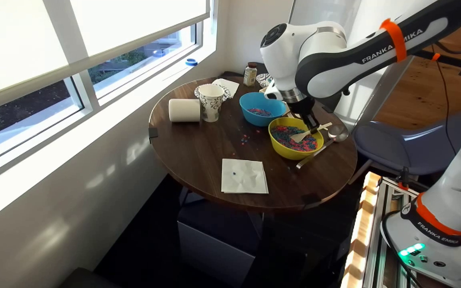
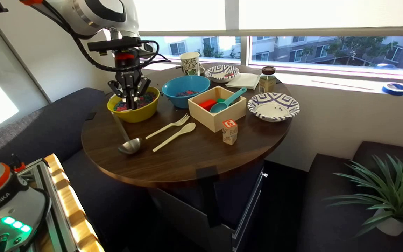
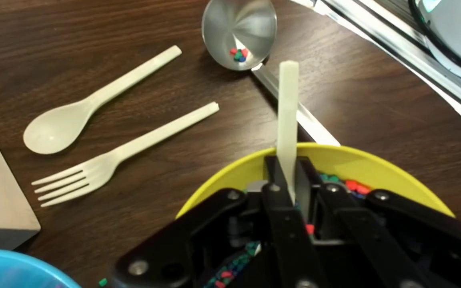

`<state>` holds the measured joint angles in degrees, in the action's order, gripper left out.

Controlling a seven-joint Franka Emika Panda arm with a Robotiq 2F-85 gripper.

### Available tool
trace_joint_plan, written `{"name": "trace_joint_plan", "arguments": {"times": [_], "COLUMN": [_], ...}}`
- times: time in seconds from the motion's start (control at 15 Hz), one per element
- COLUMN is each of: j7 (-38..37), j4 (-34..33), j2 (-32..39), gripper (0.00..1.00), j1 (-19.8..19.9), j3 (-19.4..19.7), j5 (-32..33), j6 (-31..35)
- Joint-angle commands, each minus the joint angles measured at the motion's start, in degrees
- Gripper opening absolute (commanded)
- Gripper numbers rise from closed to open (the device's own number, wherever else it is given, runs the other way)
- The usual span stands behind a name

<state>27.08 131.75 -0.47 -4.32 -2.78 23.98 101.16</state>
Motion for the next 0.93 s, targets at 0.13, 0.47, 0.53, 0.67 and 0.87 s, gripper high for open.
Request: {"name": "trace_joint_plan", "arguments": {"times": [0.13,0.47,0.53,0.67,0.87], "j7": [1.1,2.7,3.2,4.0,5.9], "j4": [1.0,1.3,1.4,1.8,2.2], "j2": [0.4,0.1,0.0,-0.4,-0.6], "gripper": [0.03,0.03,0.03,0.03,0.03], "j1": [0.7,0.9,1.0,1.0,1.2], "j3": [0.1,0.1,0.2,0.1,0.2], "j5": [-3.0,-3.9,-4.3,-5.4,-7.4], "j6": [5.4,8.2,8.8,10.6,12.6]}}
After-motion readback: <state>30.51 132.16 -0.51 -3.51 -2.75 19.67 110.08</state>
